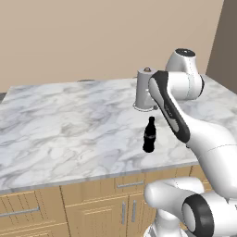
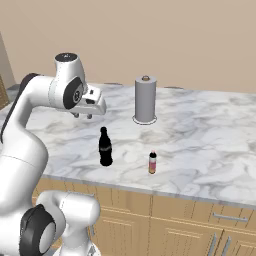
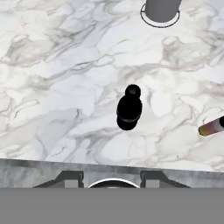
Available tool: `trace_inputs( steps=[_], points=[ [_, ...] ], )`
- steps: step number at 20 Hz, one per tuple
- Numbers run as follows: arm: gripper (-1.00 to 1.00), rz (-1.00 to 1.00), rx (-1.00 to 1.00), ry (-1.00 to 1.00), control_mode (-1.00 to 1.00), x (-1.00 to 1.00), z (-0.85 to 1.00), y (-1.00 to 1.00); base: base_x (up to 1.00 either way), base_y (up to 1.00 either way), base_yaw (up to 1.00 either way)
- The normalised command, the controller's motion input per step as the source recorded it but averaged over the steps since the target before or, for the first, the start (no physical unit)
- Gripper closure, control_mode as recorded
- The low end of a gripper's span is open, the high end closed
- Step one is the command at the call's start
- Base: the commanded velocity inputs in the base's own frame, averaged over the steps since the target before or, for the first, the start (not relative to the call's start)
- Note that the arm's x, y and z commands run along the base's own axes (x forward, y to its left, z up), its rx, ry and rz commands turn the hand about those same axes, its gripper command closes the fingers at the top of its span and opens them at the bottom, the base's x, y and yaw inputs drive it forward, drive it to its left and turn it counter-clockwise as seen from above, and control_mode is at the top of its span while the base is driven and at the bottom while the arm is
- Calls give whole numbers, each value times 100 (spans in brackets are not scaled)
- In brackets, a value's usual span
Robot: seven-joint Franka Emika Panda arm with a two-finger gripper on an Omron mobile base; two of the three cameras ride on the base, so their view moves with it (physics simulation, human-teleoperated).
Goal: Place the large bottle from the dining counter next to the other large bottle outside the sink, and place the small bottle from the dining counter next to the other small bottle inside the sink.
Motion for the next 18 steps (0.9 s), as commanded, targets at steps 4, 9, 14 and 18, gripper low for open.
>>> trace_inputs(
  steps=[4,9,14,18],
  points=[
    [-100,0,0,0,-100,-7,0,0,0,0,0],
    [-100,1,0,-4,-100,-5,2,0,0,0,0],
    [-100,0,0,0,100,0,0,0,31,-4,2],
    [-100,0,0,0,100,0,0,0,99,-12,7]
  ],
)
